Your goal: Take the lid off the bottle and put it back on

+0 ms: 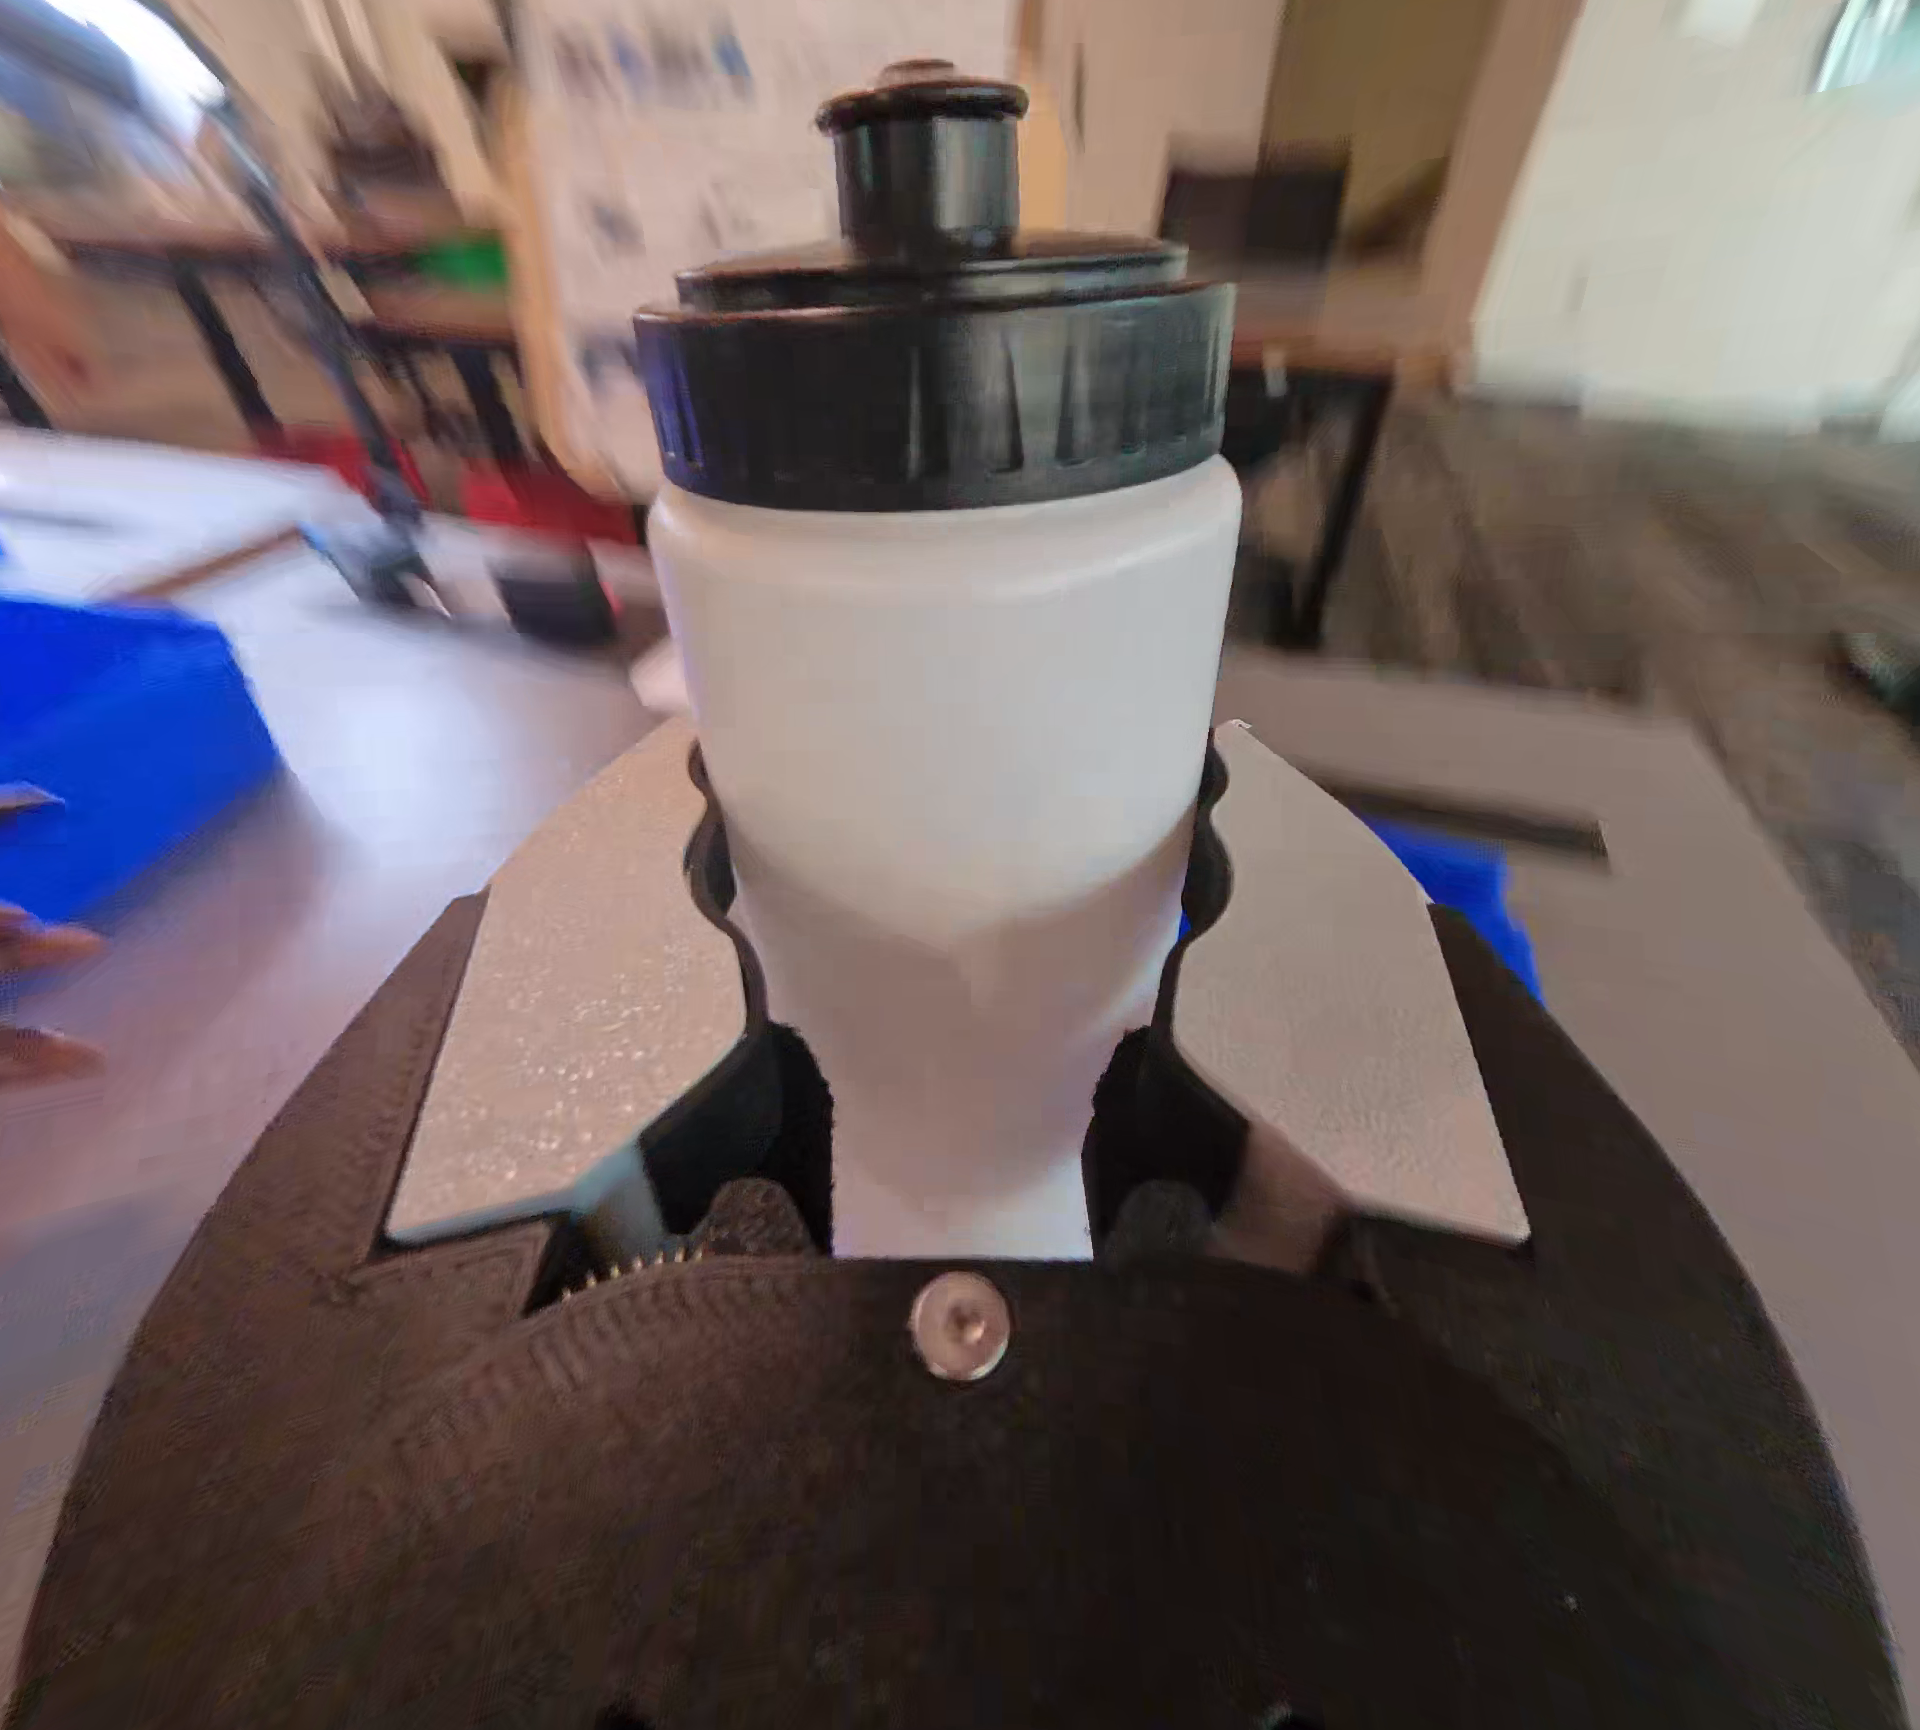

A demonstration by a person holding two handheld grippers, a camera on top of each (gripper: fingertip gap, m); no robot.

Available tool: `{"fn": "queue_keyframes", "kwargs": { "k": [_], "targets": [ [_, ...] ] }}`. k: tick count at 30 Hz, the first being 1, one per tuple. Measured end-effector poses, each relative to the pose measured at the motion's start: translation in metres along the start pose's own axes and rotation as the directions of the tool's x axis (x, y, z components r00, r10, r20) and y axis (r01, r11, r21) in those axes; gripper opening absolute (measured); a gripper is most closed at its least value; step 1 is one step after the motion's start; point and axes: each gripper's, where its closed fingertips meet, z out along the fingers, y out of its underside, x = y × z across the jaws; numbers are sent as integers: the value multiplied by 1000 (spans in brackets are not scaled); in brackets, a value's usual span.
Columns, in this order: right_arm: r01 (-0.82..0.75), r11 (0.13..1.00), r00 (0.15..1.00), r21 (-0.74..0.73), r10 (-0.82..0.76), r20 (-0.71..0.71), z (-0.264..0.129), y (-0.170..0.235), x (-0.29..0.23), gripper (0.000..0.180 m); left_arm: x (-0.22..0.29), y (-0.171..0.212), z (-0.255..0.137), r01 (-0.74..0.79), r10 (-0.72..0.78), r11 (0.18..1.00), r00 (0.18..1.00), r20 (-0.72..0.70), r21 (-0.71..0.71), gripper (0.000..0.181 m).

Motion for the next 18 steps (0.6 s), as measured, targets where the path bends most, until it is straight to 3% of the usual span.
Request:
{"fn": "queue_keyframes", "kwargs": {
  "k": [3,6,10,14,16,18],
  "targets": [
    [-29,890,999,-456,16,-31,23,75,31,87,10,7,2,-66,65,997,997,-38,-37,88],
    [-64,739,998,-670,31,-61,37,129,52,87,13,13,3,-160,157,984,987,-40,-73,87],
    [-147,575,989,-805,83,-122,51,175,71,87,15,18,4,-202,198,975,979,-48,-93,85],
    [-186,468,982,-864,106,-154,58,209,82,86,20,13,2,-213,208,975,975,-81,-60,85],
    [-222,490,974,-843,153,-168,60,209,80,88,31,2,-1,-227,226,974,966,-125,6,85],
    [-225,629,973,-744,179,-143,64,187,76,94,32,-4,-7,-230,232,973,966,-116,30,86]
  ]
}}
